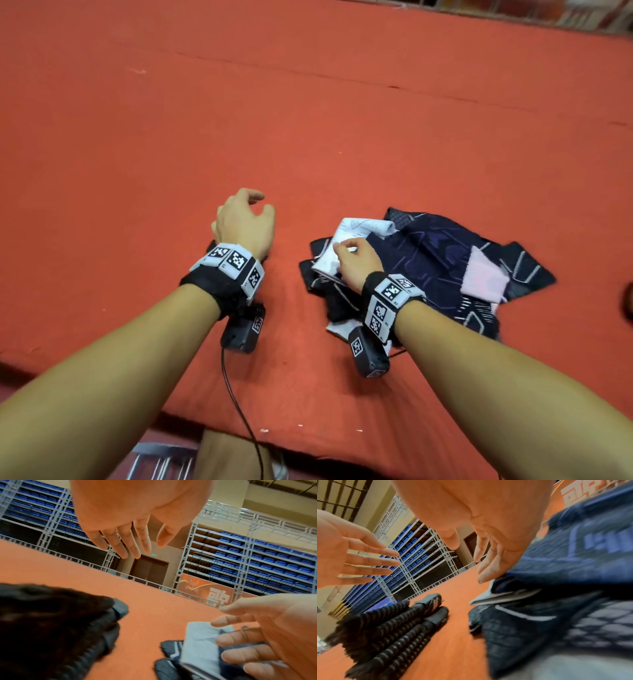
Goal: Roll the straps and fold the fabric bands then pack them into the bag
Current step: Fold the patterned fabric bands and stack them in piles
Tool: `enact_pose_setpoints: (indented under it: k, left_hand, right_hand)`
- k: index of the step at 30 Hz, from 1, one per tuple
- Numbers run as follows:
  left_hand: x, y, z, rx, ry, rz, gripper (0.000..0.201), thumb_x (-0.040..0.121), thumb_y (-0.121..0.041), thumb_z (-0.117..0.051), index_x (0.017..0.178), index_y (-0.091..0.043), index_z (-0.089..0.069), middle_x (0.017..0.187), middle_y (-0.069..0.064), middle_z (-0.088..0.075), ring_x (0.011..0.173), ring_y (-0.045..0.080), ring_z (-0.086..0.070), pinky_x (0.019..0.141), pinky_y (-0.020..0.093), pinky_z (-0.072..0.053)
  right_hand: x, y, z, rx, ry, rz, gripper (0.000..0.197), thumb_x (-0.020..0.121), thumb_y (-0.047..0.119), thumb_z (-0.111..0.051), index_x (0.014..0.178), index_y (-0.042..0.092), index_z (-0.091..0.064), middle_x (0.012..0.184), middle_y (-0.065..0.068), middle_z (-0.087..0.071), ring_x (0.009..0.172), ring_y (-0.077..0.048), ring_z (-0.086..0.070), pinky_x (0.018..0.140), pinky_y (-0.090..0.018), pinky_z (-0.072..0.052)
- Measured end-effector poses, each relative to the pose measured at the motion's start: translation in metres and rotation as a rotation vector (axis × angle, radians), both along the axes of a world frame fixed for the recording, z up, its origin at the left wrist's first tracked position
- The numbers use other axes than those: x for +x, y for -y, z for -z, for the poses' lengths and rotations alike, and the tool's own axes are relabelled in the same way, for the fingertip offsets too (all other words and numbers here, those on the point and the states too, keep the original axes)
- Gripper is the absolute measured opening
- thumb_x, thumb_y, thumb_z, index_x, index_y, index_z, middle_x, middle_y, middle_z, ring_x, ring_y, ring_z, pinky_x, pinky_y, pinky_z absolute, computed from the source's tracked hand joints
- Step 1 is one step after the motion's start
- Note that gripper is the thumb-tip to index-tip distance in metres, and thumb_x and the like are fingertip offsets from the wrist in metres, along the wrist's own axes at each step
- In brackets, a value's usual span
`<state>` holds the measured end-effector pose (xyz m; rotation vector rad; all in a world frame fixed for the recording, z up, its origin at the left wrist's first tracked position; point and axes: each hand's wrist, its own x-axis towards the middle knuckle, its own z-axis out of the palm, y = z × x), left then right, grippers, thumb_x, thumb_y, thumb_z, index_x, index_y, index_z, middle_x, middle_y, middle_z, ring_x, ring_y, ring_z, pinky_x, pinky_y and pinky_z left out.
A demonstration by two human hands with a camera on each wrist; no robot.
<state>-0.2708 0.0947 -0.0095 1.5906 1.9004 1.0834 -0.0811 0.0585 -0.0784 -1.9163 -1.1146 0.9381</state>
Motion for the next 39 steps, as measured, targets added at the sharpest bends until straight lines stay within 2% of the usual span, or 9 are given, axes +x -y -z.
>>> enact_pose_setpoints:
  k: [8, 12, 17, 20, 24, 28, 32, 37, 39]
  left_hand:
    - [0.107, 0.044, 0.046, -0.153, 0.077, 0.307, 0.026, 0.088, -0.022, -0.065, 0.113, -0.02, -0.07, 0.114, 0.001, -0.072, 0.105, 0.023, -0.066, 0.095, 0.031, -0.048]
    - [0.141, 0.058, 0.075, -0.268, -0.022, 0.38, 0.053, 0.088, -0.03, -0.069, 0.139, -0.021, -0.056, 0.128, 0.003, -0.065, 0.117, 0.025, -0.061, 0.091, 0.029, -0.043]
    - [0.157, 0.061, 0.098, -0.306, -0.231, 0.299, 0.089, 0.08, -0.048, -0.074, 0.154, -0.026, -0.03, 0.147, 0.007, -0.047, 0.137, 0.035, -0.038, 0.112, 0.049, -0.034]
    - [0.159, 0.064, 0.096, -0.308, -0.282, 0.188, 0.067, 0.082, -0.047, -0.074, 0.141, -0.028, -0.049, 0.133, 0.004, -0.059, 0.131, 0.035, -0.039, 0.107, 0.048, -0.032]
    - [0.158, 0.074, 0.089, -0.146, -0.074, 0.239, 0.014, 0.089, -0.034, -0.068, 0.092, -0.02, -0.067, 0.091, 0.002, -0.07, 0.097, 0.03, -0.062, 0.084, 0.037, -0.045]
    - [0.163, 0.096, 0.061, -0.087, 0.228, 0.402, 0.006, 0.089, -0.015, -0.068, 0.087, -0.019, -0.063, 0.077, -0.006, -0.065, 0.076, 0.015, -0.062, 0.067, 0.026, -0.044]
    - [0.17, 0.111, 0.027, -0.131, 0.391, 0.569, 0.017, 0.072, -0.011, -0.064, 0.084, -0.023, -0.067, 0.076, 0.0, -0.071, 0.073, 0.018, -0.065, 0.076, 0.04, -0.054]
    - [0.179, 0.129, -0.017, -0.097, 0.471, 0.634, 0.02, 0.06, -0.009, -0.056, 0.078, -0.014, -0.063, 0.074, 0.005, -0.063, 0.07, 0.018, -0.056, 0.069, 0.033, -0.047]
    - [0.182, 0.134, -0.031, -0.061, 0.488, 0.649, 0.018, 0.065, -0.002, -0.057, 0.078, -0.013, -0.063, 0.072, 0.003, -0.062, 0.066, 0.014, -0.054, 0.065, 0.028, -0.045]
  right_hand:
    - [0.106, 0.065, 0.002, -0.011, 0.094, 0.127, 0.024, 0.093, 0.031, -0.062, 0.115, 0.021, -0.061, 0.091, 0.009, -0.061, 0.099, -0.019, -0.063, 0.088, -0.027, -0.044]
    - [0.136, 0.086, 0.016, -0.025, 0.13, 0.159, 0.024, 0.09, 0.026, -0.065, 0.114, 0.021, -0.066, 0.093, 0.007, -0.065, 0.1, -0.019, -0.065, 0.092, -0.027, -0.046]
    - [0.143, 0.097, 0.035, 0.005, 0.131, 0.082, 0.035, 0.087, 0.025, -0.069, 0.121, 0.018, -0.068, 0.111, 0.0, -0.07, 0.1, -0.016, -0.066, 0.097, -0.028, -0.048]
    - [0.142, 0.097, 0.033, 0.011, 0.113, 0.059, 0.038, 0.088, 0.025, -0.068, 0.126, 0.019, -0.065, 0.109, 0.001, -0.066, 0.1, -0.015, -0.064, 0.093, -0.024, -0.046]
    - [0.135, 0.095, 0.031, -0.008, 0.039, 0.055, 0.031, 0.087, 0.029, -0.068, 0.117, 0.026, -0.064, 0.094, 0.006, -0.068, 0.095, -0.019, -0.067, 0.097, -0.038, -0.05]
    - [0.13, 0.108, 0.019, 0.068, 0.099, 0.046, 0.058, 0.082, 0.038, -0.073, 0.134, 0.031, -0.049, 0.118, 0.001, -0.052, 0.104, -0.014, -0.054, 0.101, -0.029, -0.044]
    - [0.126, 0.121, -0.009, 0.194, 0.21, -0.037, 0.087, 0.068, 0.042, -0.066, 0.148, 0.027, -0.035, 0.144, -0.006, -0.033, 0.135, -0.022, -0.029, 0.118, -0.034, -0.024]
    - [0.139, 0.139, -0.046, 0.31, -0.21, 0.033, 0.062, 0.075, 0.018, -0.074, 0.124, 0.019, -0.037, 0.108, -0.006, -0.064, 0.095, -0.018, -0.064, 0.094, -0.04, -0.053]
    - [0.151, 0.149, -0.053, 0.305, -0.161, 0.002, 0.046, 0.082, 0.017, -0.071, 0.124, 0.012, -0.055, 0.106, -0.007, -0.071, 0.095, -0.018, -0.068, 0.093, -0.038, -0.053]
